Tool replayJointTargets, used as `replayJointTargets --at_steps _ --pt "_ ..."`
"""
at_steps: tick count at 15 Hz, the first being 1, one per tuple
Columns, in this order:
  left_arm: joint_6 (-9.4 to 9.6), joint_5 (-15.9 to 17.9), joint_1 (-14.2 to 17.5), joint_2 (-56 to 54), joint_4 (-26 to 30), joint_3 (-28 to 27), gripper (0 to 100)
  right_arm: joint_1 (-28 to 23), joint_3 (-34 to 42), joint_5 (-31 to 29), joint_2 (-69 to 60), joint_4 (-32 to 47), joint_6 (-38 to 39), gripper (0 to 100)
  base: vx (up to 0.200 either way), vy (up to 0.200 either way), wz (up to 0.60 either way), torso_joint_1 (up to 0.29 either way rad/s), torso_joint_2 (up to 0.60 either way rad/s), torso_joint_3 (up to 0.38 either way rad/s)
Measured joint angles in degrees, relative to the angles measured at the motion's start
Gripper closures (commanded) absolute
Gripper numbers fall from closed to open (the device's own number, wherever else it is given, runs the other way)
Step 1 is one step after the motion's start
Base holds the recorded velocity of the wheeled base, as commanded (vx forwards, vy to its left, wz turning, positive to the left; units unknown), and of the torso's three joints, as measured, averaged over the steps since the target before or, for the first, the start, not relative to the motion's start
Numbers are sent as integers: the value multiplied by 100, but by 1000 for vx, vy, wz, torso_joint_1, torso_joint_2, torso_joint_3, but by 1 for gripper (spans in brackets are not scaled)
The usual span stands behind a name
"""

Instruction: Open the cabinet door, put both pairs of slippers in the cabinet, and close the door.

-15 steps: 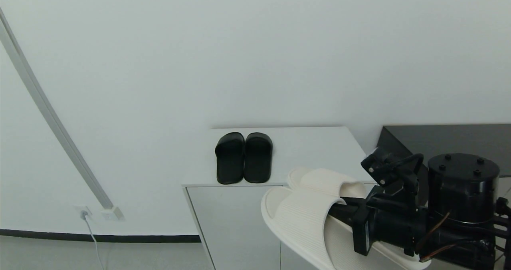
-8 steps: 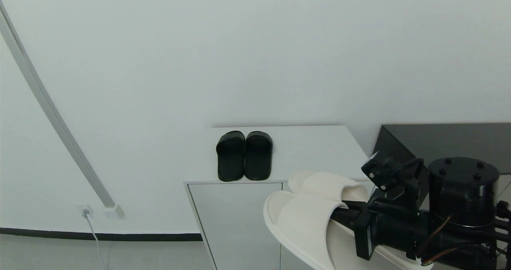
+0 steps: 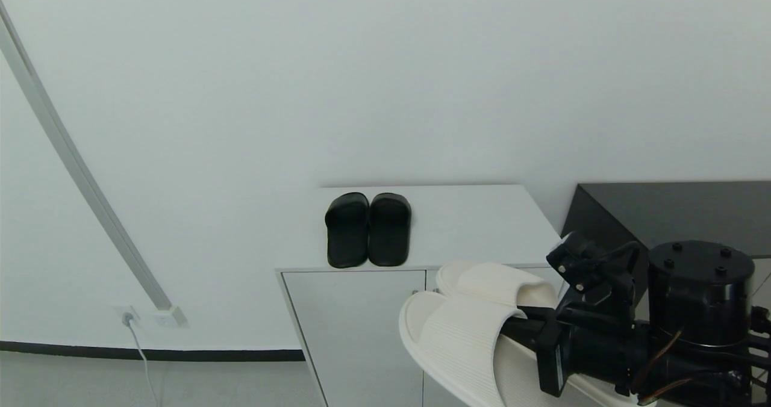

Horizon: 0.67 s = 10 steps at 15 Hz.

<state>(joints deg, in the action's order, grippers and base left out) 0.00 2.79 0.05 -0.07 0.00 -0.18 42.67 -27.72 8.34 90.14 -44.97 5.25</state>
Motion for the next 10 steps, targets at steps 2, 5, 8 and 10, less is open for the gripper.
replayJointTargets --at_steps 2,5,8,10 --pt "-2 10 0 0 7 0 0 0 11 -2 2 0 0 100 0 0 0 -154 354 190" --pt "-5 10 2 0 7 0 0 7 35 -2 2 0 0 100 0 0 0 -163 377 214" --pt "0 11 2 0 5 0 0 0 77 -9 11 0 0 100 0 0 0 -178 421 233" --pt "0 10 2 0 7 0 0 7 85 -18 13 0 2 100 0 0 0 -229 522 303"
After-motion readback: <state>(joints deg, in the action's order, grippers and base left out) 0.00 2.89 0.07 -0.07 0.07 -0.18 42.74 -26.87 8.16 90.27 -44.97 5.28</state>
